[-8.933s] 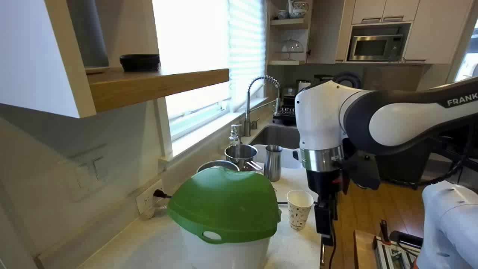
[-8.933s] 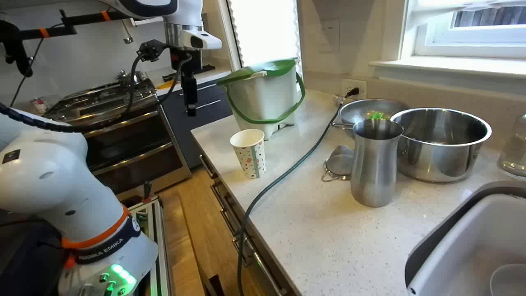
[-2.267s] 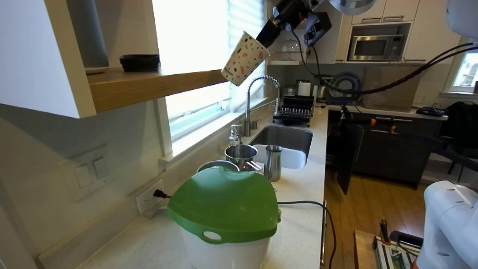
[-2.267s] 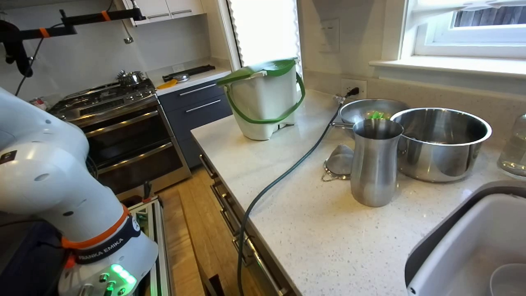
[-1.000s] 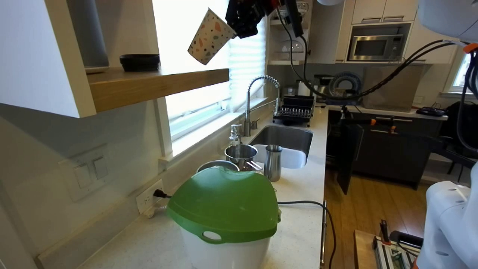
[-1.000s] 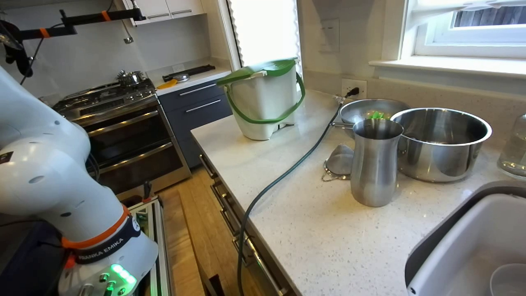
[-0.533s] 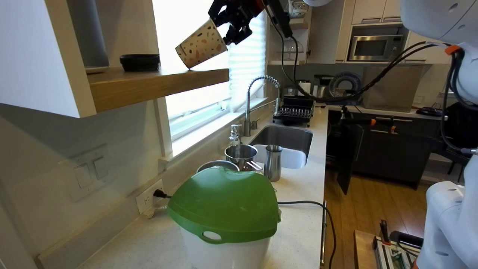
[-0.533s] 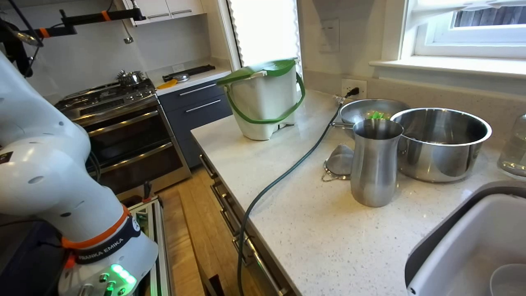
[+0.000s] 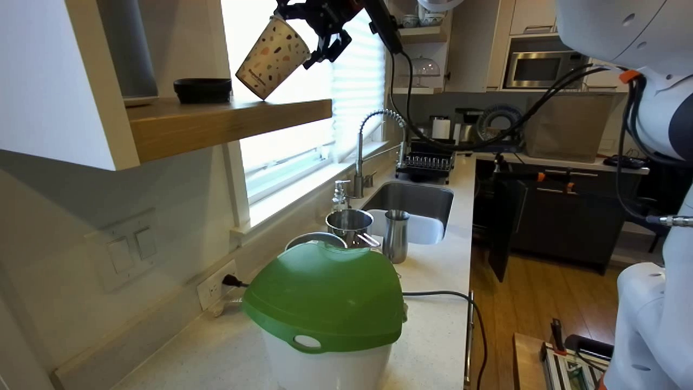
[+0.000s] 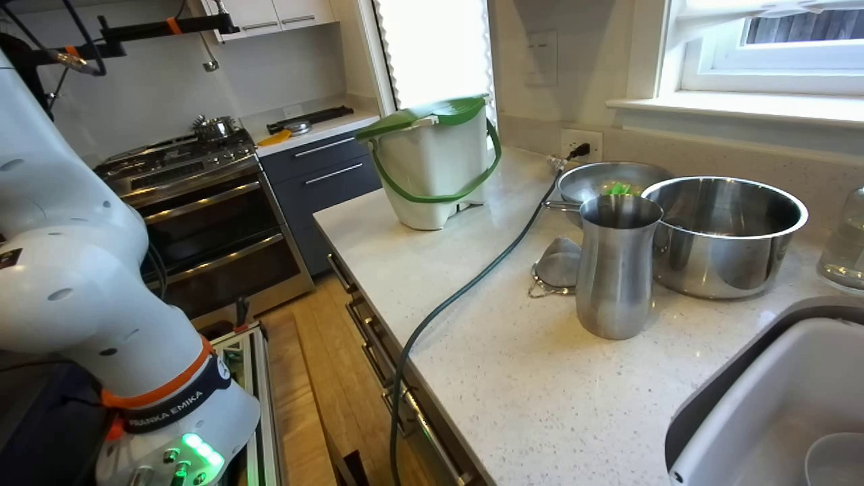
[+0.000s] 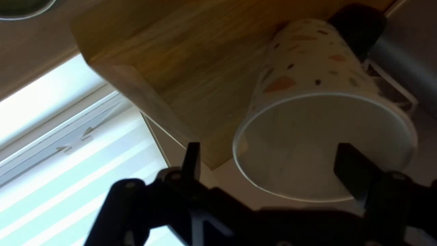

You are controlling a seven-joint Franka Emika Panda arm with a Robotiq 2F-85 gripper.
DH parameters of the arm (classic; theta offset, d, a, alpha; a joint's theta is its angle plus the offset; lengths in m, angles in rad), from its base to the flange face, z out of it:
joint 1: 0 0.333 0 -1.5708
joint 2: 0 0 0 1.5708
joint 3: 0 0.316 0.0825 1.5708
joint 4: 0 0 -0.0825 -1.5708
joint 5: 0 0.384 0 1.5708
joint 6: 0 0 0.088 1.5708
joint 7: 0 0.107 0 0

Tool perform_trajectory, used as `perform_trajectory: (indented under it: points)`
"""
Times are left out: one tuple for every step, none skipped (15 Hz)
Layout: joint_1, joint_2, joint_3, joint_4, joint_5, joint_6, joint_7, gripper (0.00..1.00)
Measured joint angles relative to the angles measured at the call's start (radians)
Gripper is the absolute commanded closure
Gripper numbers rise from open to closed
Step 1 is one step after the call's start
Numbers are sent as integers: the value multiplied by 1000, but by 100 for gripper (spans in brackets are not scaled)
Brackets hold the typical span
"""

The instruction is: Put the cup on the shelf

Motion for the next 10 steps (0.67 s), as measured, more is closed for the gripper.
perform_trajectory:
  points:
    - [1, 9, 4, 6, -5, 9, 13, 25]
    - [3, 18, 7, 14, -8, 16, 25, 31]
    - [4, 27, 9, 22, -11, 24, 37, 39]
    - [5, 35, 9, 29, -13, 31, 47, 46]
    - [6, 43, 10, 39, -15, 37, 56, 55]
    - [6, 50, 10, 49, -15, 41, 58, 62]
    - [6, 56, 10, 60, -15, 42, 58, 70]
    - [6, 61, 10, 74, -15, 42, 54, 77]
    - [6, 65, 10, 87, -15, 42, 48, 84]
    - [6, 68, 10, 100, -15, 41, 36, 93]
